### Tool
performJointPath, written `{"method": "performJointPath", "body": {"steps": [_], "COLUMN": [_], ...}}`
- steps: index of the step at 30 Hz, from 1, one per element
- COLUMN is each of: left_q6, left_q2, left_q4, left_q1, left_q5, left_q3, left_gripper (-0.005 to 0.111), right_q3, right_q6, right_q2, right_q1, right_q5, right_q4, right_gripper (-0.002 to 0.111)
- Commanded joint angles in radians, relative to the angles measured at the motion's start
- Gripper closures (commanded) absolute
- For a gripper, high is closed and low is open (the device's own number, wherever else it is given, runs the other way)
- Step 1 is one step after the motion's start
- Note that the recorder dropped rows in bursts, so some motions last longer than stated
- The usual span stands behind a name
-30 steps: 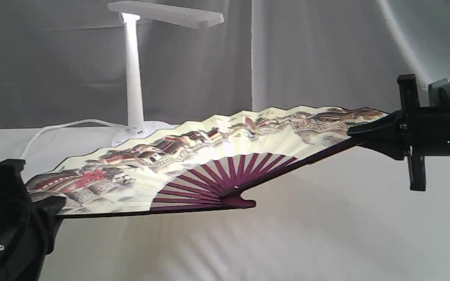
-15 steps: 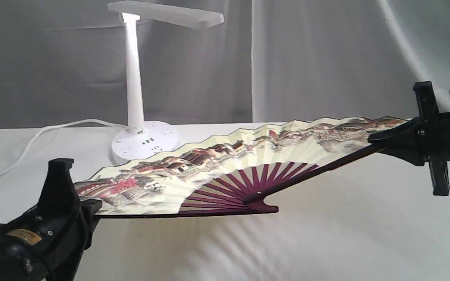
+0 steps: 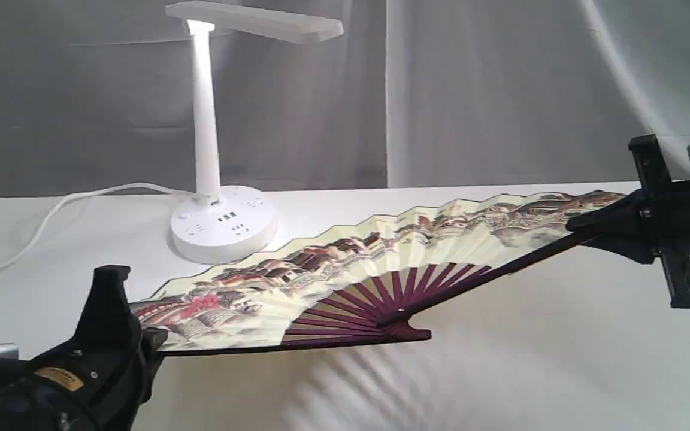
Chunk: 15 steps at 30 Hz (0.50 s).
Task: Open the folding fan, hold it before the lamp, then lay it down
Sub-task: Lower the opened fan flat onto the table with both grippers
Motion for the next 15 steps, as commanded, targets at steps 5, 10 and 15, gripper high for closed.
{"method": "performJointPath", "body": {"steps": [5,10,15], "left_q6": [0.009,0.017,0.093], "left_q2": [0.04,0.049,0.049], "left_q4": [-0.011,-0.004,-0.004], "left_q1": [0.013,0.013,0.013], "left_q5": [-0.017,-0.017,-0.019], "left_q3": [-0.033,-0.047,-0.047], "left_gripper": [0.085,0.075,0.055], "right_q3": [-0.003,-0.003,-0.003], "right_q6": [-0.051,-0.051,-0.051], "right_q2": [-0.001,-0.001,-0.001], "right_q1": [-0.02,-0.02,-0.017], "right_q5": [-0.116,-0.119,-0.143], "right_q4": [-0.037,-0.039,-0.073], "right_gripper": [0.108,0.108,0.108]}}
